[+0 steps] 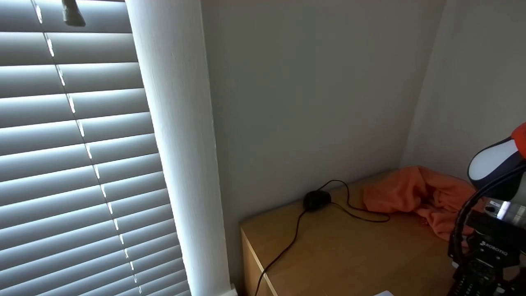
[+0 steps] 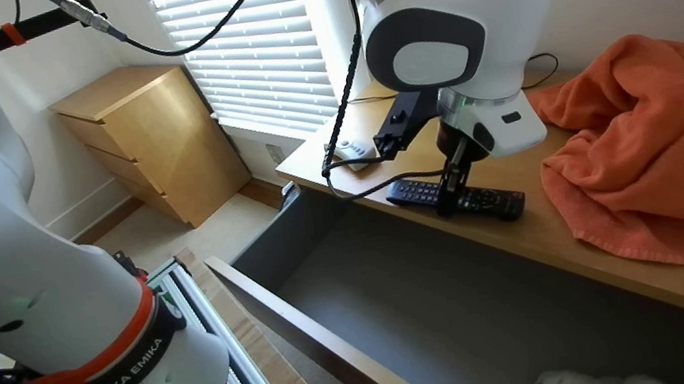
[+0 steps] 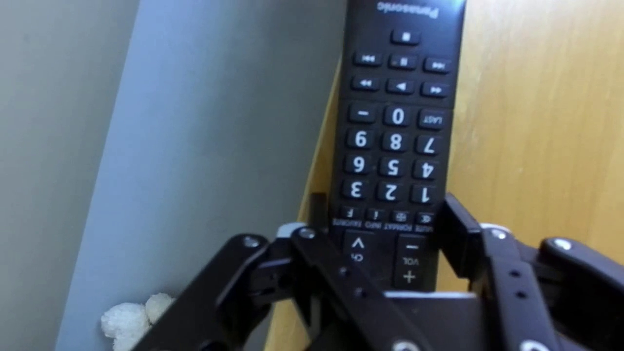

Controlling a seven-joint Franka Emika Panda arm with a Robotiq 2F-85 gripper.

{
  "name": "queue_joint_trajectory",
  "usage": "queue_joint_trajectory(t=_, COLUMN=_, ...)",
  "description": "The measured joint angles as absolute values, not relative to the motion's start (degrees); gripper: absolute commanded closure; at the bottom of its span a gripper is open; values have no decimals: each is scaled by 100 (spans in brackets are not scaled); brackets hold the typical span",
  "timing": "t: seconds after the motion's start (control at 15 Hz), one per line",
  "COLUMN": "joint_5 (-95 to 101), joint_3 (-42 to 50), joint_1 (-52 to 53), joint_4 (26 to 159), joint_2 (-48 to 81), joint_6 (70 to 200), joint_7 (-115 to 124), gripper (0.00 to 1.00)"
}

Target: Put the remote inside the top drawer

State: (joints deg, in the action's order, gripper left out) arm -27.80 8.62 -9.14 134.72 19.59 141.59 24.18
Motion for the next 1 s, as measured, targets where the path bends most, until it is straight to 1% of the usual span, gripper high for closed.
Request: queue_joint_trajectory(t=1.0, joint_5=-2815, joint_3=842, joint_1=-826, joint_4=13459, joint_2=1598, joint_6=14169, joint_7=2811, gripper=69)
